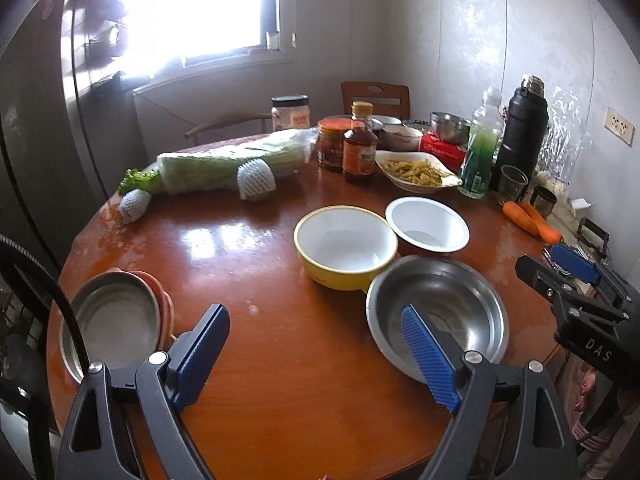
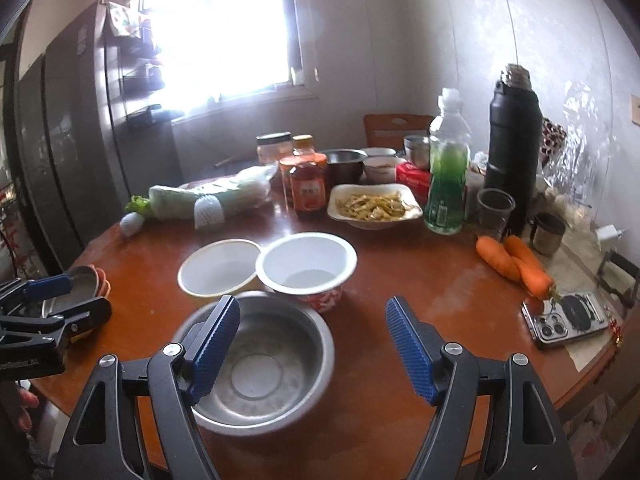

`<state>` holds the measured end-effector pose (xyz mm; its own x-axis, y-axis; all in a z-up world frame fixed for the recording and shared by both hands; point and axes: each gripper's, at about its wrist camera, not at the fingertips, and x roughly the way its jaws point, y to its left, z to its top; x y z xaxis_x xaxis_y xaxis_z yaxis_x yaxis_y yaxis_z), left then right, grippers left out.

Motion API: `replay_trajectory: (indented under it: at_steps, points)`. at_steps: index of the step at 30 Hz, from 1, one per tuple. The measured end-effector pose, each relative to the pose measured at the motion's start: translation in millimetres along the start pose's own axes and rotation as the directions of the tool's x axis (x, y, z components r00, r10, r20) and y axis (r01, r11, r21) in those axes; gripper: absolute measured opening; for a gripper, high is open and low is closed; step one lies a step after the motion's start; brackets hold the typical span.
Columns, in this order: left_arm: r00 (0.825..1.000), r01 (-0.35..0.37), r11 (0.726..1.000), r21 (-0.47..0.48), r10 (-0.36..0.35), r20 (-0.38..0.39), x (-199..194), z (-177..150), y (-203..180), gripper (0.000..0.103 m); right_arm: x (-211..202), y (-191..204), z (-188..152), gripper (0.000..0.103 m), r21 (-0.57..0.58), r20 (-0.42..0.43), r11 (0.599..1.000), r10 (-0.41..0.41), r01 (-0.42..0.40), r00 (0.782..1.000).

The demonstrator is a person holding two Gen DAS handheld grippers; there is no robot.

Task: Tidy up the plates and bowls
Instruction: 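Move the left tool away from the plate stack toward the silver bowl, then grasp the rim of the silver metal bowl with the left tool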

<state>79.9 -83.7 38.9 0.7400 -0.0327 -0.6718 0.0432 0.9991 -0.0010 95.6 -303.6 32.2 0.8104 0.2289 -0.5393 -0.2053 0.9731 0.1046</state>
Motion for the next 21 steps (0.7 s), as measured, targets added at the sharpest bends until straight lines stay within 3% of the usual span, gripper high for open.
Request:
replay_trajectory:
  at_steps: [15,21]
  points:
    - [0.987,0.077,0.997,0.004,-0.076,-0.142,69.7,-8.2,-25.5,0.088,49.0,-9.5,-28.5,0.077,-0.013,-0.120,1.000,0.025,-0.026,0.992]
    - [0.983,0.089,0.996,0.022,-0.084,-0.162,85.6,-9.1,-35.6,0.084,62.7,-13.5,-34.6,0.057,-0.020,-0.142,0.999,0.027,-0.030,0.989]
